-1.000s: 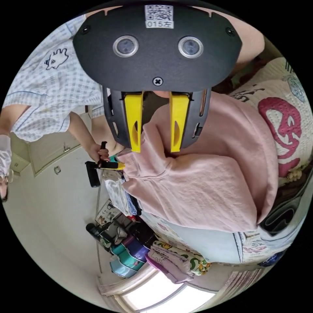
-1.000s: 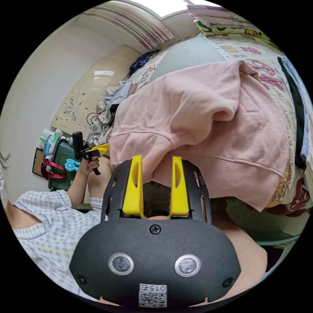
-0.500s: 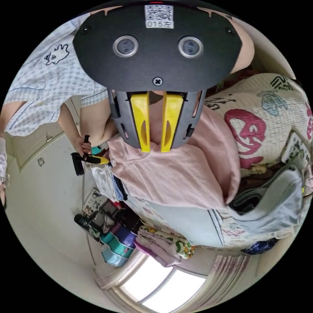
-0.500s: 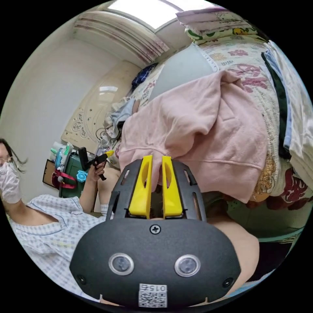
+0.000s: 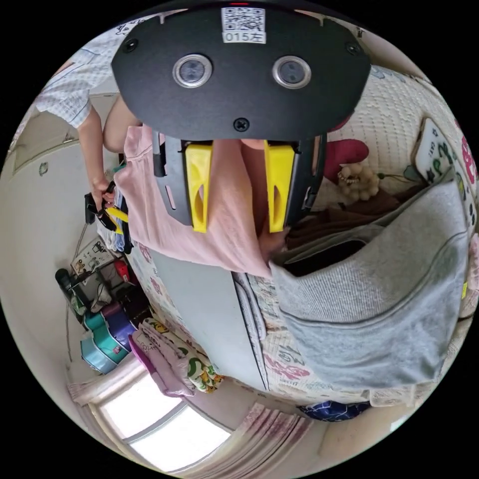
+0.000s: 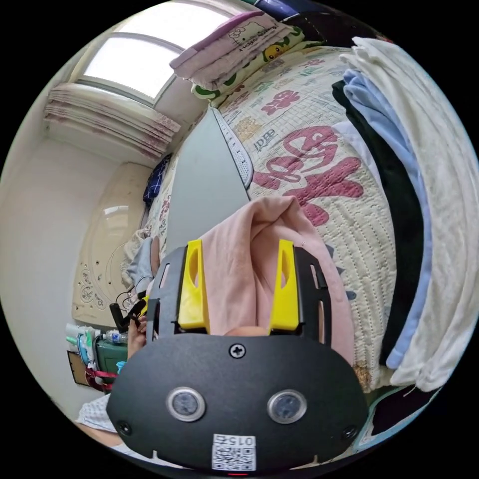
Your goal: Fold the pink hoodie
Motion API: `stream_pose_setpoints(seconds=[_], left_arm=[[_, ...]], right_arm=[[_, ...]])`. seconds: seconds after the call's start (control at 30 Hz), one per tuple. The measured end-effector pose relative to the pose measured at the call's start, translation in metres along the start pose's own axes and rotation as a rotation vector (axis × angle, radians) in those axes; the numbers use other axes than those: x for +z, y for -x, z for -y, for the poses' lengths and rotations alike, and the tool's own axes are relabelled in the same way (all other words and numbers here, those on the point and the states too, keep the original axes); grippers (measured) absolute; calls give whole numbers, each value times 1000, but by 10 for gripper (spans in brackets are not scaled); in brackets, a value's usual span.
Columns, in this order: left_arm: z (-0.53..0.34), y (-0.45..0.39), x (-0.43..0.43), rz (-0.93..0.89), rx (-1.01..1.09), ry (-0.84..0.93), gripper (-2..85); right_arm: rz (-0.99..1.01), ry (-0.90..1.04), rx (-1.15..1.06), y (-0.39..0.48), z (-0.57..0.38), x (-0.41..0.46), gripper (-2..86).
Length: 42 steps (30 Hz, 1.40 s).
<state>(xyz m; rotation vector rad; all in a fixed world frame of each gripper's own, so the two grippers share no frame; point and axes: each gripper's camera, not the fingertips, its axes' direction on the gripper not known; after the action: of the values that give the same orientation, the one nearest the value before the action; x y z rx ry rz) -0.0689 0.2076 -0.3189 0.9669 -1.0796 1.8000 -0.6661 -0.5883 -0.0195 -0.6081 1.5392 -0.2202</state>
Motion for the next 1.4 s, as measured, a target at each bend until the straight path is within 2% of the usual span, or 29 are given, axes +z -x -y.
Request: stream_pose_setpoints(seconds=[0.1,0.27,0.43,0.57,0.7,0.8,0.87,0.97,1.07,1.17,1.23,1.3,1.4], left_arm=[[4,29,12,-98,-86,7,139],[0,50,16,-136,-125,-6,92],[-6,47,15,-165,-53,-32,39],[-9,32,-12,-182,59,-107,27],[-15,6,-23,-173,128,-223,24],[-12,2,-11,-181,106,-229,26],[-11,3,-2,-148,84,-211,28],[-10,7,9,-134,44,-191,35],[-8,4,8,-155,45,-175,45],[-8,-6,2,-115,63,-174,56],[-8,-11,1,-100,64,-172,59],[-10,-16,0,-80,53,-175,63],[-11,-18,-3,-92,21,-186,64]], right_arm=[[55,17,17,-22,16,31,177],[20,92,16,-46,34,69,126],[-52,52,-49,-52,16,81,68],[16,-50,-71,-58,-7,67,49],[-158,-214,-220,-26,-50,62,50],[-295,-311,-320,-3,-83,81,58],[-342,-246,-295,-12,-92,108,58],[-429,-343,-174,-35,-129,109,19],[-398,-453,-347,-3,-191,84,7],[-292,-422,-733,56,-292,106,5],[-206,-355,-864,88,-348,139,10],[-59,-134,-1051,135,-416,205,29],[10,142,-1245,178,-512,286,91]])
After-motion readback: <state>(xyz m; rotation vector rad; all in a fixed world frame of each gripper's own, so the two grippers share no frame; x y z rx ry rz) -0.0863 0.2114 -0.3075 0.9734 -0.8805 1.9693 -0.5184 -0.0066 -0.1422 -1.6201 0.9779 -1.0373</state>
